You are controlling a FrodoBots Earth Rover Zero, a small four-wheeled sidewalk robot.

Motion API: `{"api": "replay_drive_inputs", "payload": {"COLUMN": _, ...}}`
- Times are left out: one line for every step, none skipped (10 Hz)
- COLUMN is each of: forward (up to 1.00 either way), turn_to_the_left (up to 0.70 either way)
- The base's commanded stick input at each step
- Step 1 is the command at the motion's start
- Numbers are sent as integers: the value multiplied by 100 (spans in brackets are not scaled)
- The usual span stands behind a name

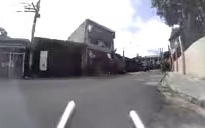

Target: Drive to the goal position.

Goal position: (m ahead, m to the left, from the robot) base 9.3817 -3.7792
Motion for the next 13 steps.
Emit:
{"api": "replay_drive_inputs", "payload": {"forward": 85, "turn_to_the_left": -31}}
{"api": "replay_drive_inputs", "payload": {"forward": 85, "turn_to_the_left": -34}}
{"api": "replay_drive_inputs", "payload": {"forward": 85, "turn_to_the_left": -34}}
{"api": "replay_drive_inputs", "payload": {"forward": 85, "turn_to_the_left": -34}}
{"api": "replay_drive_inputs", "payload": {"forward": 85, "turn_to_the_left": -34}}
{"api": "replay_drive_inputs", "payload": {"forward": 85, "turn_to_the_left": -34}}
{"api": "replay_drive_inputs", "payload": {"forward": 85, "turn_to_the_left": -34}}
{"api": "replay_drive_inputs", "payload": {"forward": 85, "turn_to_the_left": -34}}
{"api": "replay_drive_inputs", "payload": {"forward": 85, "turn_to_the_left": -34}}
{"api": "replay_drive_inputs", "payload": {"forward": 85, "turn_to_the_left": -34}}
{"api": "replay_drive_inputs", "payload": {"forward": 85, "turn_to_the_left": -34}}
{"api": "replay_drive_inputs", "payload": {"forward": 85, "turn_to_the_left": -34}}
{"api": "replay_drive_inputs", "payload": {"forward": 85, "turn_to_the_left": -34}}
